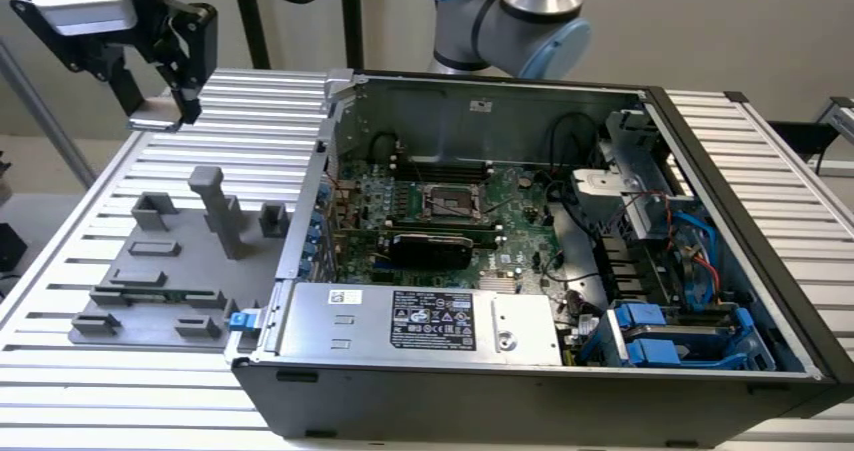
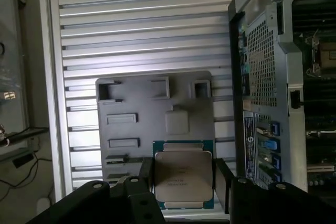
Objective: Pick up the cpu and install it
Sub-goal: 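Pick up the cpu and move it towards the insertion slot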
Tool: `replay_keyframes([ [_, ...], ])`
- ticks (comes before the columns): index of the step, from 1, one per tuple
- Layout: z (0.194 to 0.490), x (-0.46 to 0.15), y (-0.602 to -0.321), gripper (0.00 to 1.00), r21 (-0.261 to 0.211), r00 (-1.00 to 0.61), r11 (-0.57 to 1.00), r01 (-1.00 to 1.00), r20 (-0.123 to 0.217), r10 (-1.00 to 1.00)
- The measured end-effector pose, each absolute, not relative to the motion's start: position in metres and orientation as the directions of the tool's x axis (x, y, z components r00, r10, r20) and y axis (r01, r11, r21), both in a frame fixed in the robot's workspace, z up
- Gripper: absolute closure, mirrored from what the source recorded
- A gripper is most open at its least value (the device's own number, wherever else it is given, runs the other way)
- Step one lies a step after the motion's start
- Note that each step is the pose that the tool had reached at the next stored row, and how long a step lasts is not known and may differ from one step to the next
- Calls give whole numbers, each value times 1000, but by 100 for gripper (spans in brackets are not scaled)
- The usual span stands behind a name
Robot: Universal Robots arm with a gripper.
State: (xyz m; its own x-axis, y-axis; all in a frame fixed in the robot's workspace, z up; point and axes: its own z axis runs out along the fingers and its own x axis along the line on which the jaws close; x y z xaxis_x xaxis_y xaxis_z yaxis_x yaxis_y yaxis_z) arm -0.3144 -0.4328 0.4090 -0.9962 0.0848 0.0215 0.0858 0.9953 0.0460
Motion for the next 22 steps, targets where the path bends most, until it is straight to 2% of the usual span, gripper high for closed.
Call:
replay_keyframes([
  [22, 432, -214, -433, 45, 48, -996, 995, 86, 26, 85],
])
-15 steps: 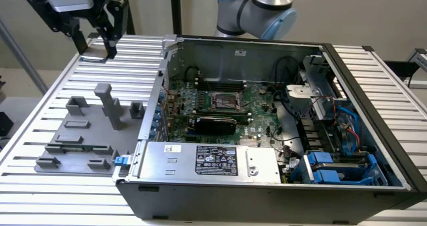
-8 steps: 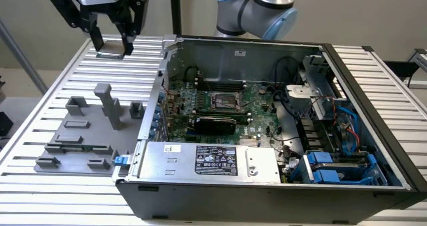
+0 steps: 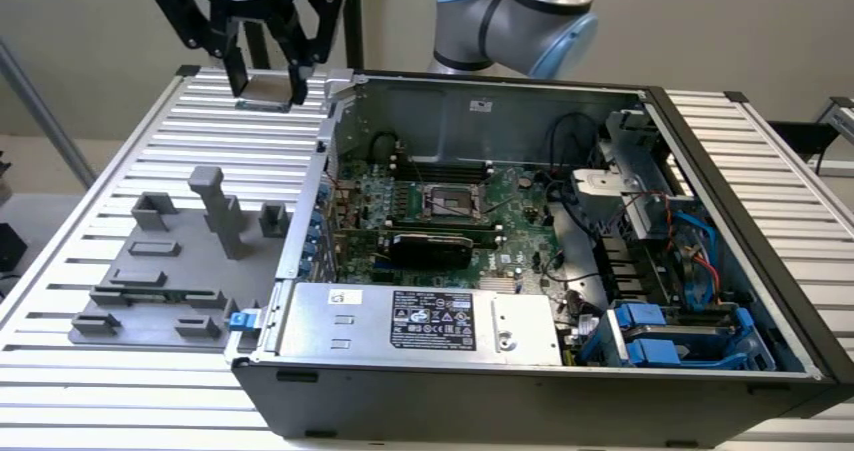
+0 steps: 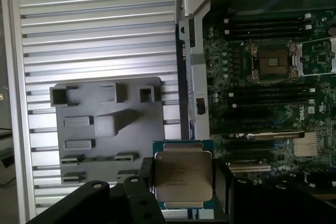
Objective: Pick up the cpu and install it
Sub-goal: 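Pick up the cpu and move it towards the insertion slot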
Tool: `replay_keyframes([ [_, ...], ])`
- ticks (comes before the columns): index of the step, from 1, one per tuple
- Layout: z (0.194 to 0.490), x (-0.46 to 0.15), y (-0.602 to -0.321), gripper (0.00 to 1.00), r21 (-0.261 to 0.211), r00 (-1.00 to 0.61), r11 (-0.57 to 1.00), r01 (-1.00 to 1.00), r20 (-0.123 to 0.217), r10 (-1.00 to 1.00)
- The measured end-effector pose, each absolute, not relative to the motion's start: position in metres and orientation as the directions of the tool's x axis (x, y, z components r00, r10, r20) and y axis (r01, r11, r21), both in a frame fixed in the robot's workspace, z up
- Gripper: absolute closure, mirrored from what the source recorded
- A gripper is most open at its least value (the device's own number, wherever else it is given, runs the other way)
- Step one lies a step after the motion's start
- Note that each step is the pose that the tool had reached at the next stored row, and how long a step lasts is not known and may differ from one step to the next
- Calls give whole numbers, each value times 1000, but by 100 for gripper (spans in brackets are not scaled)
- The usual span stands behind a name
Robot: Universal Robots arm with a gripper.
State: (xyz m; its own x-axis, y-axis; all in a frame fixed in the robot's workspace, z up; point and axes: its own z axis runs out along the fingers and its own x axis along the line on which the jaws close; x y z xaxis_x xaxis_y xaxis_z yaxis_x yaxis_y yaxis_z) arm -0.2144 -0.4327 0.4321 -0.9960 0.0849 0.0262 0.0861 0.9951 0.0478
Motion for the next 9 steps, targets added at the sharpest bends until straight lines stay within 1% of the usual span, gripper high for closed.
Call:
replay_keyframes([
  [9, 433, -174, -429, 45, 48, -996, 995, 86, 26, 85],
])
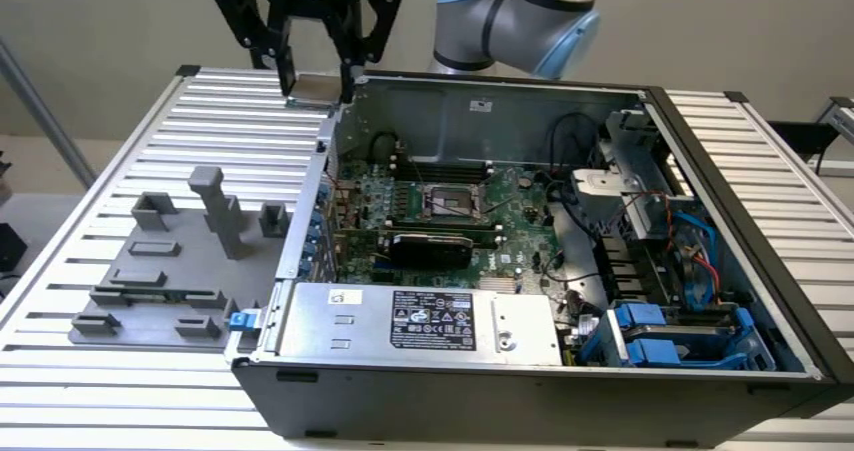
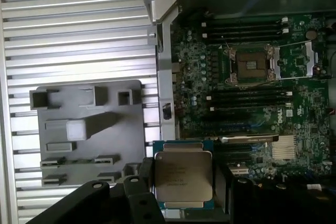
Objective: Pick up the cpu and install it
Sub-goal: 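Pick up the cpu and move it towards the insertion slot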
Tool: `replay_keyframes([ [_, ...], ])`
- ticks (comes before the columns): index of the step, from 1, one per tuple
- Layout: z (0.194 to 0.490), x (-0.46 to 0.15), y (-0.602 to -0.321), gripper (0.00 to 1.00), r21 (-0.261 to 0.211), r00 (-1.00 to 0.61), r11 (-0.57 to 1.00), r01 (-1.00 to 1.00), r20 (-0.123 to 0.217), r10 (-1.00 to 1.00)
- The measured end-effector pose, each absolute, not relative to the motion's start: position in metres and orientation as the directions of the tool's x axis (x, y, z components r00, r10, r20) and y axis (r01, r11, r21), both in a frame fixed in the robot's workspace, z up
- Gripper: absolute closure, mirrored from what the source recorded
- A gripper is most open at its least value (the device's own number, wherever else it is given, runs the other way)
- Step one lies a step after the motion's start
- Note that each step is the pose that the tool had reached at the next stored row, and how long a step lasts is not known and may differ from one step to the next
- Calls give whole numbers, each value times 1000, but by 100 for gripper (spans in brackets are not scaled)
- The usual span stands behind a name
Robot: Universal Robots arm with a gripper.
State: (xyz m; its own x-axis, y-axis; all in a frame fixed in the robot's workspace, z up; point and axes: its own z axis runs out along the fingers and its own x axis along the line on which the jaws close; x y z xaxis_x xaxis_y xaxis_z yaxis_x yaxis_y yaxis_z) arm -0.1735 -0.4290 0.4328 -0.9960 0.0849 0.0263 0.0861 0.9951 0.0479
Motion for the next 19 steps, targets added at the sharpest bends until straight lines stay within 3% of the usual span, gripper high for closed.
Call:
replay_keyframes([
  [19, 417, -105, -376, 45, 47, -996, 995, 86, 26, 85],
])
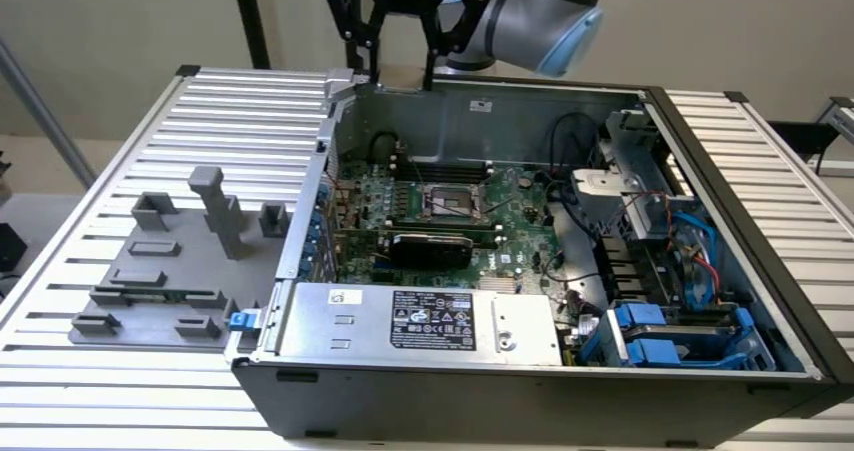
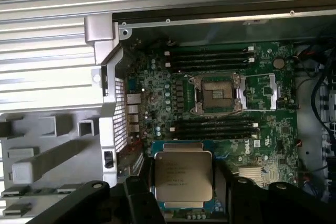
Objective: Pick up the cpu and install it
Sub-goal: 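Pick up the cpu and move it towards the insertion slot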
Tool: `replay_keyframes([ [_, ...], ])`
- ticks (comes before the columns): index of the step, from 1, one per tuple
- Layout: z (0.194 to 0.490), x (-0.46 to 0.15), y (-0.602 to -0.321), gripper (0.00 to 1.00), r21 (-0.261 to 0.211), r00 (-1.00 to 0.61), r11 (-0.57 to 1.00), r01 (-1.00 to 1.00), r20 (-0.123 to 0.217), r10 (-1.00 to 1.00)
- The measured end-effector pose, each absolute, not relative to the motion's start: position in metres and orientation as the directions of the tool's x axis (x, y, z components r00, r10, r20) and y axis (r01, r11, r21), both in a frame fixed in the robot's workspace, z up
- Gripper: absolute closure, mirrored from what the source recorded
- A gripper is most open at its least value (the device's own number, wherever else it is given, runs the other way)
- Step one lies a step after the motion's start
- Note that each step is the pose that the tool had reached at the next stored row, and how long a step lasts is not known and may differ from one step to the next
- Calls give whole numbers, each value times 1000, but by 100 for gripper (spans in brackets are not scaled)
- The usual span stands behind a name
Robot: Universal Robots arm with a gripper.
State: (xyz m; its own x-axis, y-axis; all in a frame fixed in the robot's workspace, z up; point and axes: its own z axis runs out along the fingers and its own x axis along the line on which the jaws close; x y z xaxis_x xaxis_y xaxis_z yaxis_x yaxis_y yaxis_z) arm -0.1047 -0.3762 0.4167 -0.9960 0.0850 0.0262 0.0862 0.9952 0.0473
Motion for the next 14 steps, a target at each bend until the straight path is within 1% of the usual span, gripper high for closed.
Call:
replay_keyframes([
  [7, 410, -92, -351, 45, 46, -996, 995, 86, 19, 85],
  [14, 405, -71, -342, 45, 46, -996, 995, 85, 5, 85],
])
